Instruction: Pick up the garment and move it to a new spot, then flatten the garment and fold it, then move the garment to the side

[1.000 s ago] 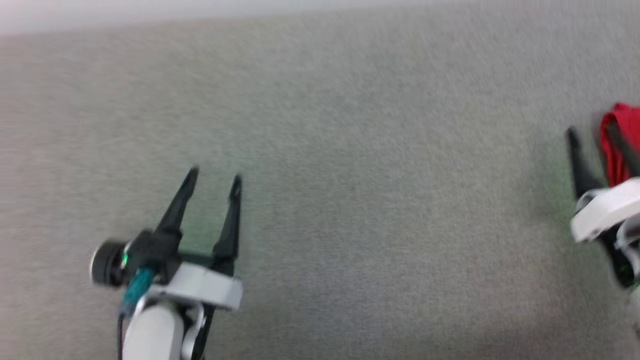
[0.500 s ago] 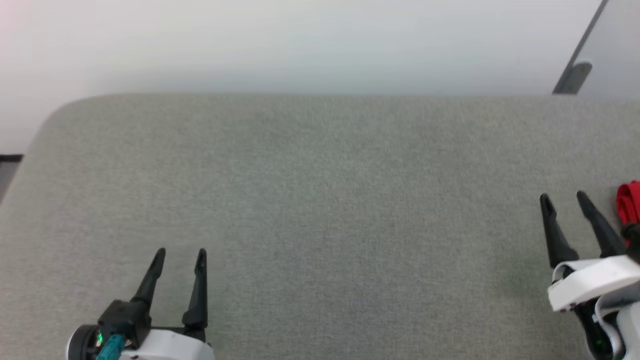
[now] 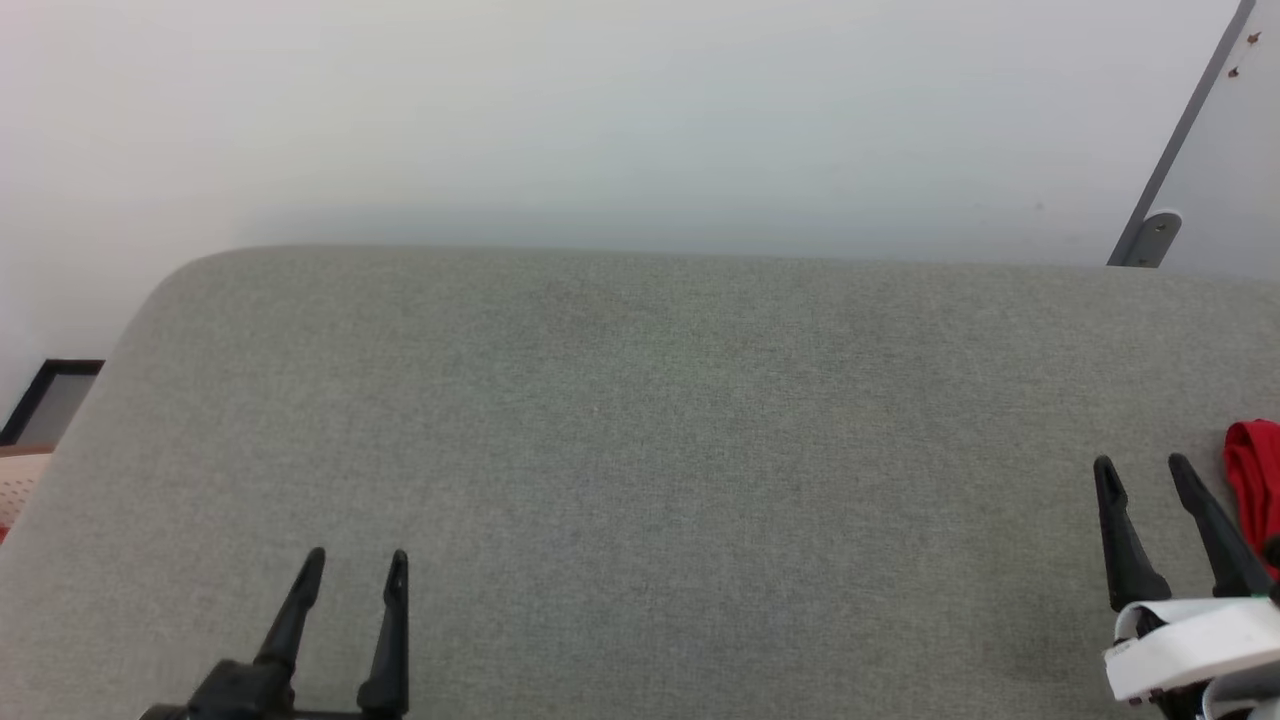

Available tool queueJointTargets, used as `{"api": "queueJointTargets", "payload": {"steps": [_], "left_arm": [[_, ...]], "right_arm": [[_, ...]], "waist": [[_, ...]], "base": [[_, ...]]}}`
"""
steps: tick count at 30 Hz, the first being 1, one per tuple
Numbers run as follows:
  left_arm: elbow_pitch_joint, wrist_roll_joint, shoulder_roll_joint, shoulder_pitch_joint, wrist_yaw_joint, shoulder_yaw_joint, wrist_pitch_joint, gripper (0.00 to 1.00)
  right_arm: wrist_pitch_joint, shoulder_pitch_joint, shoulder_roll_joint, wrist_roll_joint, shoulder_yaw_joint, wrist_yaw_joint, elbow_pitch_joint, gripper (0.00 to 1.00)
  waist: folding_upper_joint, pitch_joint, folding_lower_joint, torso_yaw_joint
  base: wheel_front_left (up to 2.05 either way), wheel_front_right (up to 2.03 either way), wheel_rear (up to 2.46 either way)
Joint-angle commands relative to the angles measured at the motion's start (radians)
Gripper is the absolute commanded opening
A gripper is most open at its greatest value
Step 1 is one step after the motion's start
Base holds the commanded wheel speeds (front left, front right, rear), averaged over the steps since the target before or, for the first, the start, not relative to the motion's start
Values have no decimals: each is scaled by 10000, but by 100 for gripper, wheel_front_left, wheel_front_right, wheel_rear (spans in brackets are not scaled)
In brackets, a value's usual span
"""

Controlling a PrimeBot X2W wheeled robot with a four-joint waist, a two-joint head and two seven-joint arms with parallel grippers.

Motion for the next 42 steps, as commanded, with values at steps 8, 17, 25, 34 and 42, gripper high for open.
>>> {"api": "queueJointTargets", "payload": {"steps": [8,17,25,34,42], "left_arm": [[-667,-109,-195,794,-37,76,7,100],[-816,-215,-264,869,-38,77,7,100],[-854,-300,-254,806,-39,76,7,100],[-935,-261,-283,743,-39,104,7,100],[-1175,-149,-324,767,-39,219,7,100]], "right_arm": [[-45,739,134,-56,-227,-17,-585,100],[8,898,247,-107,-432,-17,-839,100],[37,763,288,73,-361,-17,-849,100],[14,752,293,138,-372,-17,-827,100],[-8,617,367,149,-230,-17,-890,100]], "waist": [[0,13,0,-86],[0,59,0,-63],[0,131,0,-158],[0,201,0,-152],[0,335,0,-185]], "base": [[0,0,0],[0,0,0],[0,0,0],[0,0,0],[0,0,0]]}}
